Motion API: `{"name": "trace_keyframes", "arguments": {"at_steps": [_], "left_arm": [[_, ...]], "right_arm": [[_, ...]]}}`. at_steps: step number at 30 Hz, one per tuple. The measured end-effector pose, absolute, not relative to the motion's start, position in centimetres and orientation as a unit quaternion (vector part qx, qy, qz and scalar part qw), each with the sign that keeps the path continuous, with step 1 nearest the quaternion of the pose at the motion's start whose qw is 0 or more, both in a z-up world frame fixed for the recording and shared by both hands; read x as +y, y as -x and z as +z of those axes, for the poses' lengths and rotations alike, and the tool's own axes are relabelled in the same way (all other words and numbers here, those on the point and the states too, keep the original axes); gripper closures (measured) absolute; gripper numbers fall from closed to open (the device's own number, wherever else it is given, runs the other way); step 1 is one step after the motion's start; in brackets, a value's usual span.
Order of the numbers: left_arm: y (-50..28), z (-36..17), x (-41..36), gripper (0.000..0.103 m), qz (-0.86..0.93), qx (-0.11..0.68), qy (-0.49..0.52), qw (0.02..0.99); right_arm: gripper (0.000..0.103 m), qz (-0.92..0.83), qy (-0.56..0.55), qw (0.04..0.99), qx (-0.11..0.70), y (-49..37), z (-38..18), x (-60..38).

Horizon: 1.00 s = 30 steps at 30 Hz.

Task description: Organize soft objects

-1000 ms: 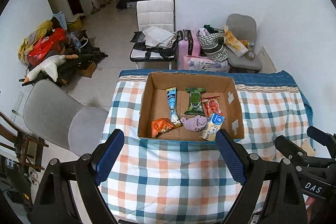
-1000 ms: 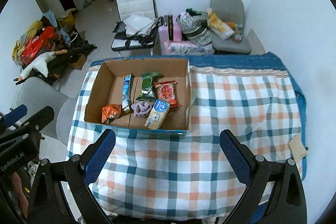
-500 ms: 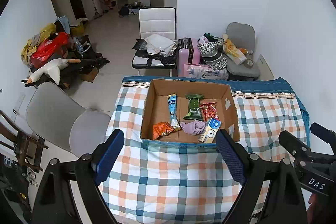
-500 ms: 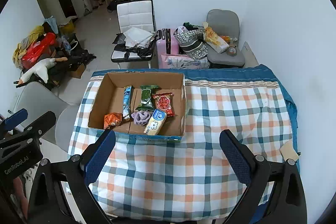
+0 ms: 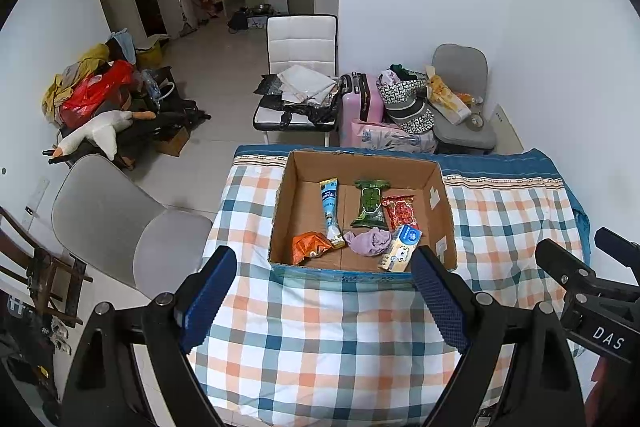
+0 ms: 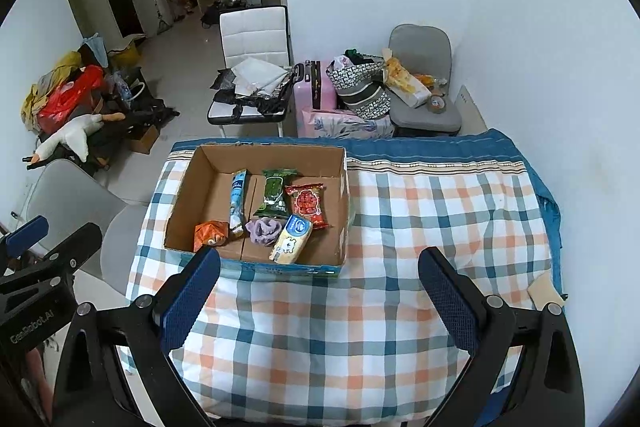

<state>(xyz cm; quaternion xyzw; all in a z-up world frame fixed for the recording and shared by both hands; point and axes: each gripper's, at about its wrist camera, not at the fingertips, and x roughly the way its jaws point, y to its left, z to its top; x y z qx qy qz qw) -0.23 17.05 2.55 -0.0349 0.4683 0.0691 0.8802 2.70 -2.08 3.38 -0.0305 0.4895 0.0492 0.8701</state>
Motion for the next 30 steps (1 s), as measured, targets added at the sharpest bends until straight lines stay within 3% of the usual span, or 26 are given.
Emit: {"name": "trace_keyframes", "arguments": {"at_steps": [30], "left_arm": [[0.79, 2.72, 16.39, 0.014, 0.071, 0.473, 0.042, 0.877]], "right_arm": [[0.002, 0.042, 0.027, 0.872, 0.487, -3.01, 3.83, -2.63]]}}
